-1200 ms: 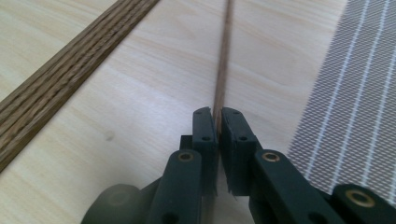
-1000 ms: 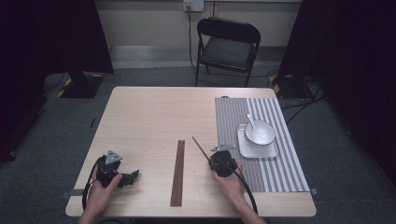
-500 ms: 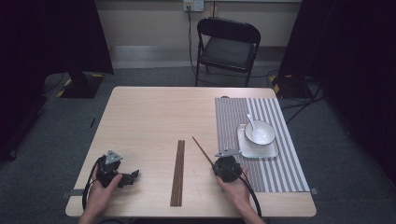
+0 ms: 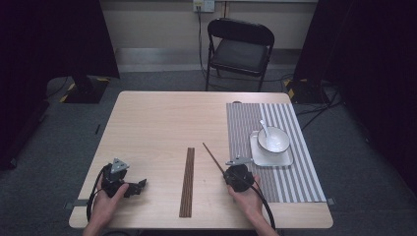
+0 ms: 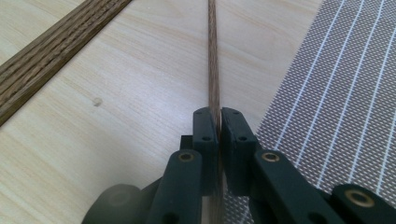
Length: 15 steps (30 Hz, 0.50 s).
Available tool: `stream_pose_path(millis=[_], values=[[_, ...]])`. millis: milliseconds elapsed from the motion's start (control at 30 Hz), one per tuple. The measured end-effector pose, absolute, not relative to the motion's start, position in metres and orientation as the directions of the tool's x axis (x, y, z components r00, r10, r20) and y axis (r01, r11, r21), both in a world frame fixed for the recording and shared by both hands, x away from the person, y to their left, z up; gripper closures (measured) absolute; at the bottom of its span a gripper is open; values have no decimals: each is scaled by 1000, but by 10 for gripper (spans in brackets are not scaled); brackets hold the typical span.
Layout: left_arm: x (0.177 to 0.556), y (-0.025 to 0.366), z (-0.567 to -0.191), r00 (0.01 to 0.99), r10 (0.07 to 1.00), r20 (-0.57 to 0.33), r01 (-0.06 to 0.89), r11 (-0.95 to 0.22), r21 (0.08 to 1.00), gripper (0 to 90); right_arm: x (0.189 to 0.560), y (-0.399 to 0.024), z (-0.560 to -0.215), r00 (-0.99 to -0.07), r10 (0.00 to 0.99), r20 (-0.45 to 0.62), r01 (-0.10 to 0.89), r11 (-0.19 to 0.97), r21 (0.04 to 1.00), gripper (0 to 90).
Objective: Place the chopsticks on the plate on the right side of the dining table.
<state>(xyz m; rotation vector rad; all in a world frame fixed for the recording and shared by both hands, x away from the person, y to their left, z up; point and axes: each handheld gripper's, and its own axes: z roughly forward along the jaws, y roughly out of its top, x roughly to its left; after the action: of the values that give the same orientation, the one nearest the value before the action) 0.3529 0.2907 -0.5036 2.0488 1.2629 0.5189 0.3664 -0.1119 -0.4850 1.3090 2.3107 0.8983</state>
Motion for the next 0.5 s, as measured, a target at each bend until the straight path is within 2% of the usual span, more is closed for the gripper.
stream_pose_path(millis=[500], values=[[353,291,-504,453,891,-10,626,-310,715,0,366,-120,-474,-517,855,26,632,361,686,853]])
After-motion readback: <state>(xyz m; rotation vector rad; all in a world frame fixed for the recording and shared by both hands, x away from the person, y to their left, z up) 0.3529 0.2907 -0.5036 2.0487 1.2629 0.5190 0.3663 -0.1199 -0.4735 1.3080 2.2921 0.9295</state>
